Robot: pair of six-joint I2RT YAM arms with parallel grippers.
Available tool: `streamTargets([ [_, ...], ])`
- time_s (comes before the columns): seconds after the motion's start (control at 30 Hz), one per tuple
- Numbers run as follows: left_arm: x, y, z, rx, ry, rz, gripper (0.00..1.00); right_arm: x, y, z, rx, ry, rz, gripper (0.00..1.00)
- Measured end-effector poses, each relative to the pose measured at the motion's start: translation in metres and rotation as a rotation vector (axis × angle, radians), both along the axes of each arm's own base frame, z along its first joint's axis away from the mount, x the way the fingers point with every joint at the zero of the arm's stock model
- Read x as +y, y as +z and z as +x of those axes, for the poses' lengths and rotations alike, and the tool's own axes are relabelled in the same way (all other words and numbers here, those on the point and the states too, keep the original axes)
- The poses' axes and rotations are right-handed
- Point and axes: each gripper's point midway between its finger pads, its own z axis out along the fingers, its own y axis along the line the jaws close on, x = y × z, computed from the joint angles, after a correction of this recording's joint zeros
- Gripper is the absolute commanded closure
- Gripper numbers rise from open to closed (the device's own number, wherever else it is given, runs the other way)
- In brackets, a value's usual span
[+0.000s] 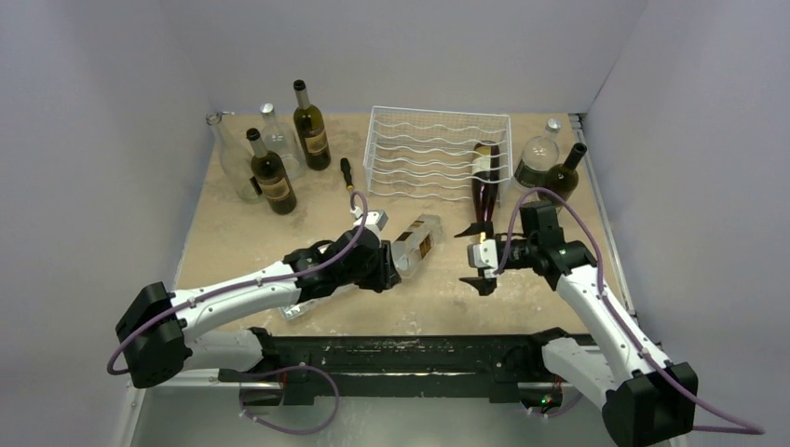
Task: Take the wine bottle off the wine rack
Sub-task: Pick up the wine bottle from the wine rack.
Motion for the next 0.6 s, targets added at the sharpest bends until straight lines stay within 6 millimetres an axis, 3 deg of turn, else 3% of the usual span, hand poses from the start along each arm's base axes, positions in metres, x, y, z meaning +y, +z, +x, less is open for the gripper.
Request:
streamTargets([
  [0.33,-0.004,0.007,-0.012,0.072,0.002,-0.056,1.00,0.037,-0.005,0.014,-0.134,0.064,-0.061,0.01],
  [0.6,-0.014,0.008,-0.020,0.133,-0.003,-0.103,1.00,0.052,-0.030,0.002,-0.126,0.101,-0.085,0.01],
])
